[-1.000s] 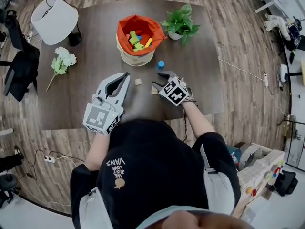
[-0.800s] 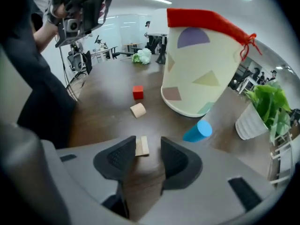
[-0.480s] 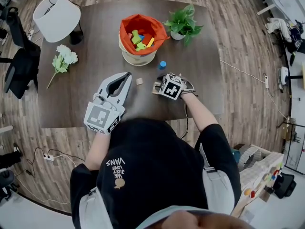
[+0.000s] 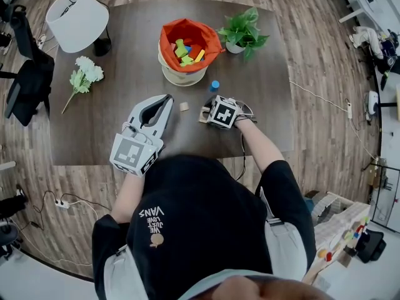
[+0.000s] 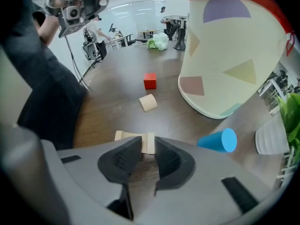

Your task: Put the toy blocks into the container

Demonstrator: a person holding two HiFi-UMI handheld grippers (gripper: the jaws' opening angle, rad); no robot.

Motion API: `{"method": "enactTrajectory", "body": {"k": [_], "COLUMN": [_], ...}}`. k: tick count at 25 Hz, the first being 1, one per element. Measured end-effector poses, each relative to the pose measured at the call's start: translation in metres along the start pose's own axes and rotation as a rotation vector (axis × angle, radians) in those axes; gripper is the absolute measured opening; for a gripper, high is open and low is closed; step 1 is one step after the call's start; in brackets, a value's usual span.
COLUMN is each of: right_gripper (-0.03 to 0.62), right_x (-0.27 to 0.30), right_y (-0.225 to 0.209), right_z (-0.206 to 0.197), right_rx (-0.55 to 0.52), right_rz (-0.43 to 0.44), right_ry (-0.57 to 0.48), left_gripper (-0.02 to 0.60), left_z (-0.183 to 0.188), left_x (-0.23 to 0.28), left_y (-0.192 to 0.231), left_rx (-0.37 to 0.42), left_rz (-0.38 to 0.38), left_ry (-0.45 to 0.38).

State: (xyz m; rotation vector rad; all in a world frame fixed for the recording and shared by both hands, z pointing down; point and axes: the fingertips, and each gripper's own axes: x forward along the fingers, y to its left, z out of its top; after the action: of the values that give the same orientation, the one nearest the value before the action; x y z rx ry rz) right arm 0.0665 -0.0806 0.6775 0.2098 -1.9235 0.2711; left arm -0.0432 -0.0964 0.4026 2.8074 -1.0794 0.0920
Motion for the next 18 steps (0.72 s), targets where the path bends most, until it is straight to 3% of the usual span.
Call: {"method": "enactTrajectory", "body": {"k": [11,14,18], "right_gripper": [0.071,0.069,0.069], "right_x": [-0.017,-0.034,-0.068], "right_y": [0.005,0.005,-0.002], "right_z": [0.011,0.022,0.04], "right_rx": [0.092,0.14,0.254], "right_rz": [-0.05,-0.092,-0.163], "right_ry": [-0.122,-0.216,-0.427], "left_gripper": [0.011,0.011,0.011], "left_z": [0.001,0.002,0.002], "left_x": [-0.001,-0.002,-0.002], "left_y": [0.0,0.002,0.004], "left_rx": [0.006,0.005,0.004], "left_rz": [-0.001,0.003,0.007], "left_ry": [-0.006,-0.008,-0.013]}}
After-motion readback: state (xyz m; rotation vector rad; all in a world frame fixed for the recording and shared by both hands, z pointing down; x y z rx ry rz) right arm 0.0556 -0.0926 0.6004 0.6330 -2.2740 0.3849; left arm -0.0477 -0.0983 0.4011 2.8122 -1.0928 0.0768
